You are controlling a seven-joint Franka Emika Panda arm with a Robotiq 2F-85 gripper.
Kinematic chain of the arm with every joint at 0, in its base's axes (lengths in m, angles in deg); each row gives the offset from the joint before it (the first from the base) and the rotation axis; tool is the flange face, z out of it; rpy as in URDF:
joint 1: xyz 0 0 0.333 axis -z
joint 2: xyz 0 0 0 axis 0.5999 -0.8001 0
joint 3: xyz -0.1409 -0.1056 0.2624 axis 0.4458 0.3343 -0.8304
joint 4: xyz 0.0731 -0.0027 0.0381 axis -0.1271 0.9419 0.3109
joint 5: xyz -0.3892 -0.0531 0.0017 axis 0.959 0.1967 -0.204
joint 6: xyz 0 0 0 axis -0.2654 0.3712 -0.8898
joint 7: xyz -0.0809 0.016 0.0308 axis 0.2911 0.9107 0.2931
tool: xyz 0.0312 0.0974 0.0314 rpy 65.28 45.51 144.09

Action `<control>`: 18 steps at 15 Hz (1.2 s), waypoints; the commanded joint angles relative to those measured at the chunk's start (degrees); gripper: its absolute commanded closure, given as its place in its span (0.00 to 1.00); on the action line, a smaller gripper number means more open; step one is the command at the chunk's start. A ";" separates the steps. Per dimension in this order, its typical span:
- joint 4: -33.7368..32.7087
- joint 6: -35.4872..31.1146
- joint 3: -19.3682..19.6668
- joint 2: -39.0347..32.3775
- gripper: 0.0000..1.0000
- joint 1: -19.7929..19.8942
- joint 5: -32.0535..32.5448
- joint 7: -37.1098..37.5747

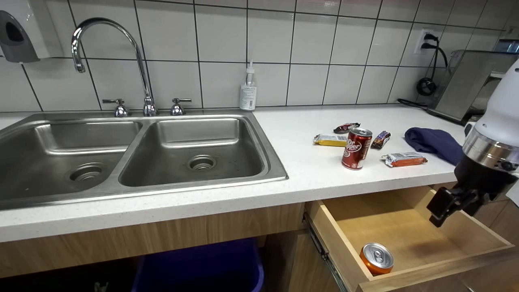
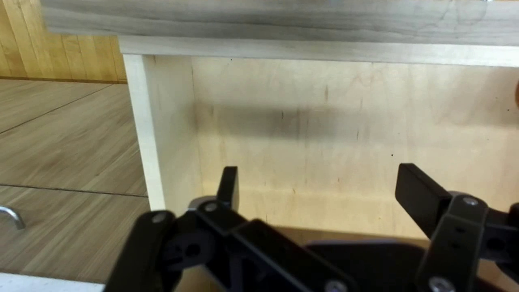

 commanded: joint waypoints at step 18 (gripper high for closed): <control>-1.78 6.72 -2.90 12.04 0.00 -7.73 -41.74 -30.96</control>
